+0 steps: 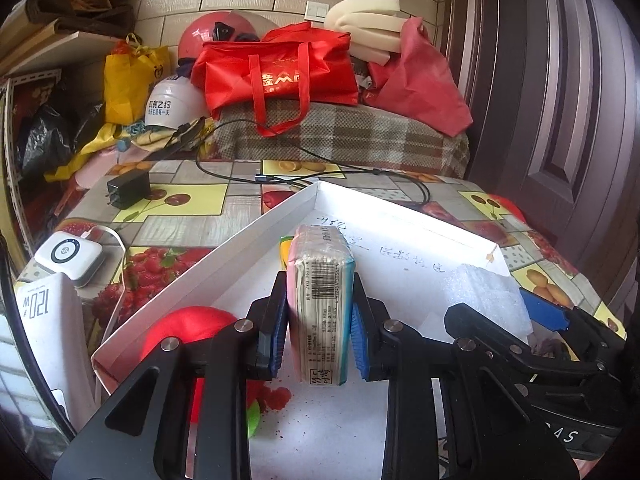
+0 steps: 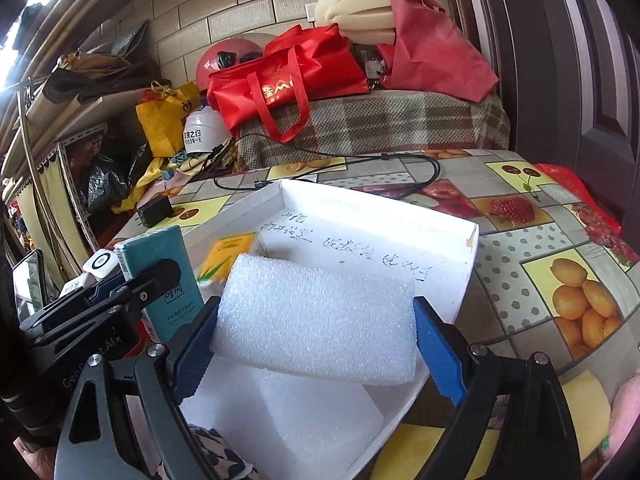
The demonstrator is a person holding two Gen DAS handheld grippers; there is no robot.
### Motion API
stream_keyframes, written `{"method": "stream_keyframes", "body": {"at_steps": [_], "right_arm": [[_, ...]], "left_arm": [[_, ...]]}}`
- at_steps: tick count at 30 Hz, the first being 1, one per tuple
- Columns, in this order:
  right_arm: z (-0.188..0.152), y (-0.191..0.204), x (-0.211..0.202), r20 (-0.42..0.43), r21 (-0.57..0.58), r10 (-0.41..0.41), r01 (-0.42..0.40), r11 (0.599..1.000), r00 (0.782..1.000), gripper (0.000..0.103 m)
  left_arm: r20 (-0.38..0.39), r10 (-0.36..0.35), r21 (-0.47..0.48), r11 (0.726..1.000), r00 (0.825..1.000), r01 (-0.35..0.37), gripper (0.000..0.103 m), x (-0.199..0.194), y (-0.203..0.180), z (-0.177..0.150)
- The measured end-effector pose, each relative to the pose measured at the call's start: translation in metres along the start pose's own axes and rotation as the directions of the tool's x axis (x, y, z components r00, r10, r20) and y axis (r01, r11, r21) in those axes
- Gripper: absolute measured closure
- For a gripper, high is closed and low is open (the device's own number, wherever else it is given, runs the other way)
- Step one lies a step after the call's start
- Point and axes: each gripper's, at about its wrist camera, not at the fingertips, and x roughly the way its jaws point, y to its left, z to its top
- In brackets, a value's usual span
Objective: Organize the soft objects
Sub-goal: 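Open both tools to drop the tissue pack and foam sheet into the box, then withdraw both open tools from the box toward the remaining items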
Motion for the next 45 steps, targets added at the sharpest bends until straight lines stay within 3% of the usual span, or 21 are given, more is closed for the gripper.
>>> {"method": "stream_keyframes", "body": {"at_steps": [10, 15, 16, 18, 20, 22, 33, 35, 40, 45], "right_arm": [[0.001, -0.004, 0.002, -0.005, 0.019, -0.005, 0.005, 1.0, 1.0, 0.011], [0.001, -0.002, 0.001, 0.007, 0.003, -0.024, 0.024, 1.0, 1.0, 0.008], [0.001, -0.002, 0.001, 0.007, 0.004, -0.029, 0.029, 1.0, 1.0, 0.004], [0.001, -0.004, 0.001, 0.008, 0.013, -0.04, 0.04, 0.999, 0.999, 0.0], [0.001, -0.008, -0.001, 0.015, 0.033, -0.042, 0.041, 0.999, 0.999, 0.0], [0.0, -0.011, -0.003, 0.026, 0.048, -0.037, 0.035, 0.998, 0.999, 0.0], [-0.001, 0.002, -0.017, 0.107, -0.012, -0.03, 0.032, 0.999, 0.994, 0.0], [-0.002, 0.003, -0.022, 0.135, -0.023, -0.019, 0.022, 1.0, 0.991, 0.0], [-0.008, 0.01, -0.042, 0.225, -0.075, 0.018, -0.002, 0.997, 0.974, 0.0], [-0.02, 0.018, -0.063, 0.248, -0.158, 0.041, -0.001, 0.987, 0.968, 0.0]], "left_arm": [[0.059, 0.071, 0.041, 0.996, 0.996, -0.074, 0.077, -0.008, -0.01, -0.002], [0.104, 0.141, 0.026, 0.989, 0.984, -0.145, 0.074, -0.015, -0.009, -0.003], [0.12, 0.158, 0.015, 0.987, 0.98, -0.161, 0.069, -0.018, -0.008, -0.004], [0.142, 0.185, -0.015, 0.983, 0.972, -0.185, 0.046, -0.023, -0.003, -0.004], [0.148, 0.208, -0.063, 0.978, 0.967, -0.201, 0.016, -0.026, 0.006, -0.004], [0.145, 0.205, -0.083, 0.977, 0.968, -0.195, 0.011, -0.026, 0.009, -0.005], [0.234, 0.225, -0.132, 0.971, 0.946, -0.199, 0.008, -0.046, 0.014, -0.011], [0.238, 0.216, -0.159, 0.97, 0.947, -0.182, 0.001, -0.05, 0.019, -0.012], [0.237, 0.194, -0.166, 0.974, 0.952, -0.157, 0.0, -0.056, 0.019, -0.016], [0.239, 0.156, -0.136, 0.983, 0.958, -0.126, 0.0, -0.062, 0.007, -0.019]]}}
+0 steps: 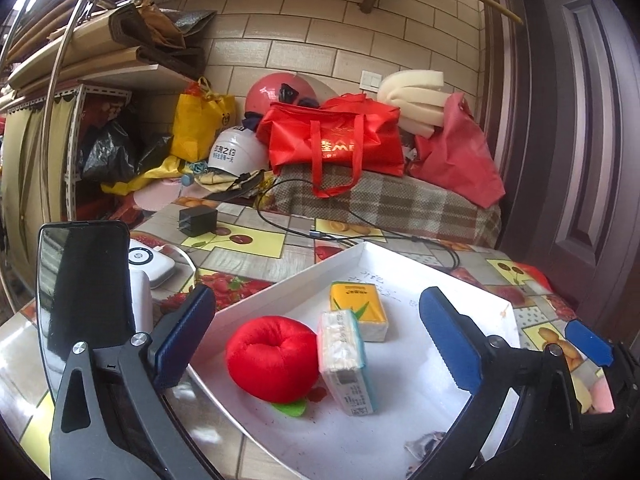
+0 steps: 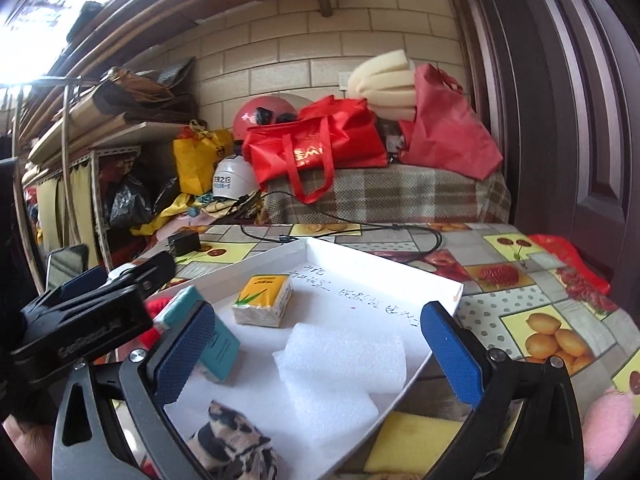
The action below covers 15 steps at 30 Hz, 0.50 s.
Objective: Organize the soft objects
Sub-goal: 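Withdraw both open tools from the box toward the remaining items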
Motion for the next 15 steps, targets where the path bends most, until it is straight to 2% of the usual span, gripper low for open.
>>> {"method": "stream_keyframes", "body": {"at_steps": [5, 8, 13, 15], "right_arm": [[-0.009, -0.009, -0.034, 0.021, -0.014, -0.001, 0.002, 1.0, 1.0, 0.0], [-0.017, -0.02, -0.057, 0.007, -0.018, 0.008, -0.007, 1.0, 1.0, 0.0], [-0.026, -0.055, -0.086, -0.033, 0.015, -0.04, 0.041, 0.999, 0.999, 0.0], [-0.03, -0.075, -0.097, -0.059, 0.045, -0.076, 0.078, 0.996, 0.995, 0.0]], "left_arm": [[-0.015, -0.062, 0.031, 0.998, 0.998, 0.063, 0.0, -0.011, -0.014, -0.006], [-0.026, -0.11, 0.085, 0.99, 0.994, 0.111, 0.0, -0.02, -0.03, -0.011], [-0.061, -0.194, 0.184, 0.962, 0.979, 0.203, 0.0, -0.04, -0.068, -0.023], [-0.079, -0.249, 0.23, 0.938, 0.965, 0.261, 0.0, -0.049, -0.084, -0.028]]}}
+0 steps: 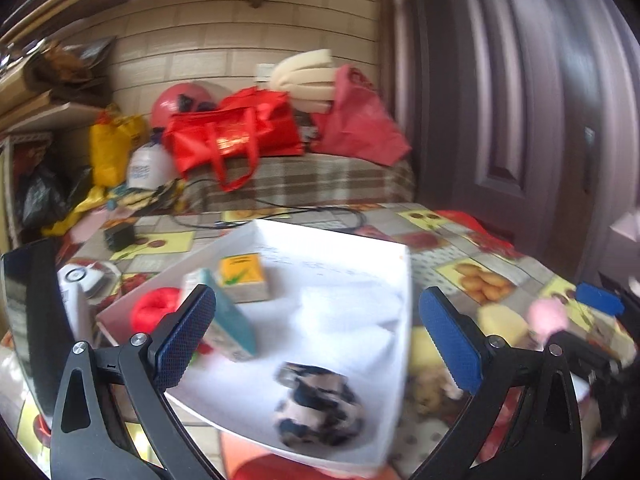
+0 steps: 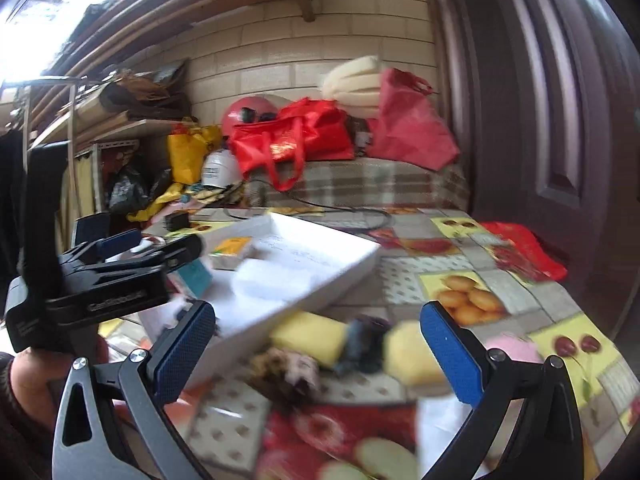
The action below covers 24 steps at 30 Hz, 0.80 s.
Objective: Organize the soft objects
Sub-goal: 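Withdraw both open tools from the box toward the remaining items, then grasp the braided rope knot with the left tool while the right tool grasps the white cloth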
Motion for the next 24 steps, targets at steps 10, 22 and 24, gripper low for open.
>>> {"method": "stream_keyframes", "body": {"at_steps": [10, 22, 24], "right_arm": [[-0.02, -0.063, -0.023, -0.263, 0.048, 0.148, -0.14, 0.989, 0.954, 0.001], [-0.04, -0.058, 0.029, -0.501, 0.002, 0.096, -0.11, 0.994, 0.86, 0.05], [-0.04, -0.062, 0.034, -0.493, 0.011, 0.097, -0.105, 0.994, 0.865, 0.066]], "left_arm": [[-0.242, -0.273, 0.182, 0.93, 0.931, 0.319, 0.001, -0.003, -0.076, -0.017], [-0.38, -0.227, 0.158, 0.939, 0.897, 0.305, 0.005, 0.023, -0.082, -0.026], [-0.394, -0.207, 0.182, 0.938, 0.896, 0.296, 0.005, 0.027, -0.09, -0.028]]}}
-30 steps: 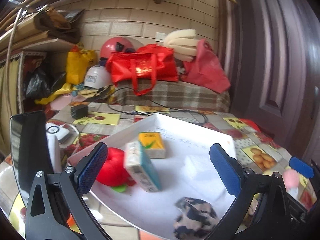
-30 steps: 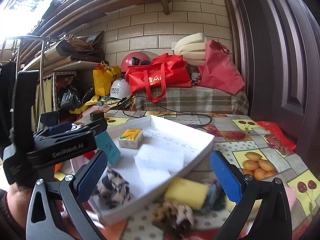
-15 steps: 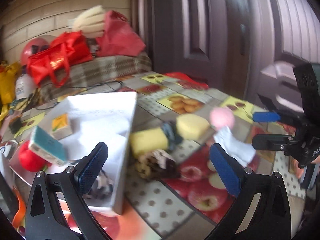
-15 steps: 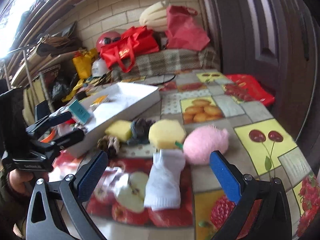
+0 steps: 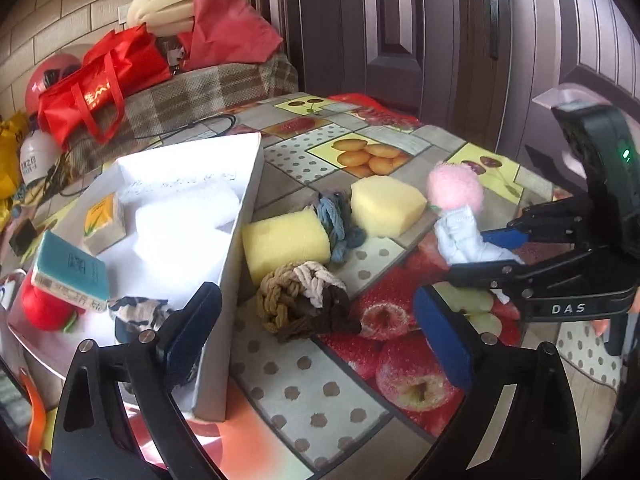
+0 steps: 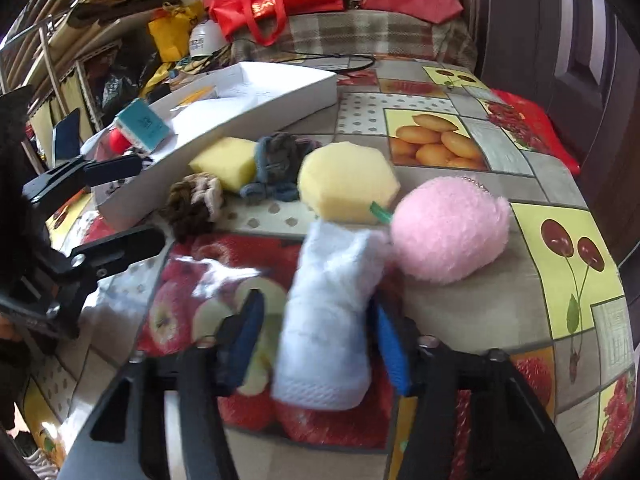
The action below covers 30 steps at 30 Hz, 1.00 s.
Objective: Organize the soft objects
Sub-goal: 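Grasp the braided rope knot with the left tool while the right tool grasps the white cloth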
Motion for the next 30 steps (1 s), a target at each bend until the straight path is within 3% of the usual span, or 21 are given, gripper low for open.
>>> {"method": "stream_keyframes", "body": {"at_steps": [6, 10, 12, 17, 18, 21, 23, 26, 30], "right_arm": [[-0.001, -0.005, -0.006, 0.027, 0.035, 0.026, -0.027, 0.999, 0.999, 0.066], [-0.001, -0.019, -0.007, 0.035, 0.106, 0.065, -0.069, 0.992, 0.997, 0.066], [-0.001, -0.025, -0.006, 0.041, 0.132, 0.076, -0.081, 0.988, 0.996, 0.066], [-0.001, -0.022, -0.007, 0.04, 0.126, 0.074, -0.078, 0.989, 0.996, 0.066], [-0.001, -0.02, -0.007, 0.038, 0.12, 0.075, -0.079, 0.99, 0.996, 0.066], [-0.001, -0.022, -0.006, 0.037, 0.116, 0.084, -0.088, 0.989, 0.996, 0.066], [-0.001, -0.024, -0.006, 0.036, 0.119, 0.089, -0.093, 0.989, 0.995, 0.066], [-0.001, -0.024, -0.005, 0.035, 0.118, 0.088, -0.091, 0.989, 0.996, 0.066], [0.0, -0.022, -0.004, 0.026, 0.108, 0.078, -0.081, 0.991, 0.997, 0.065]], "left_arm": [[-0.03, 0.02, 0.052, 0.998, 0.999, -0.019, 0.005, 0.013, -0.015, 0.004], [-0.107, 0.051, 0.099, 0.994, 0.993, -0.04, 0.005, 0.03, -0.023, 0.004], [-0.155, -0.009, 0.079, 0.997, 0.988, 0.021, 0.005, 0.034, -0.024, 0.001], [-0.143, -0.184, 0.094, 0.975, 0.972, 0.199, 0.006, 0.009, -0.044, -0.012], [-0.118, -0.195, 0.102, 0.973, 0.974, 0.208, 0.006, -0.001, -0.047, -0.013], [-0.026, -0.125, 0.1, 0.987, 0.992, 0.127, 0.006, -0.018, -0.043, -0.014], [-0.022, -0.056, 0.104, 0.993, 0.998, 0.058, 0.006, -0.013, -0.036, -0.013], [-0.108, -0.081, 0.081, 0.993, 0.991, 0.09, 0.006, 0.005, -0.031, -0.012], [-0.125, -0.088, 0.138, 0.985, 0.988, 0.105, 0.006, 0.007, -0.041, -0.016]]}}
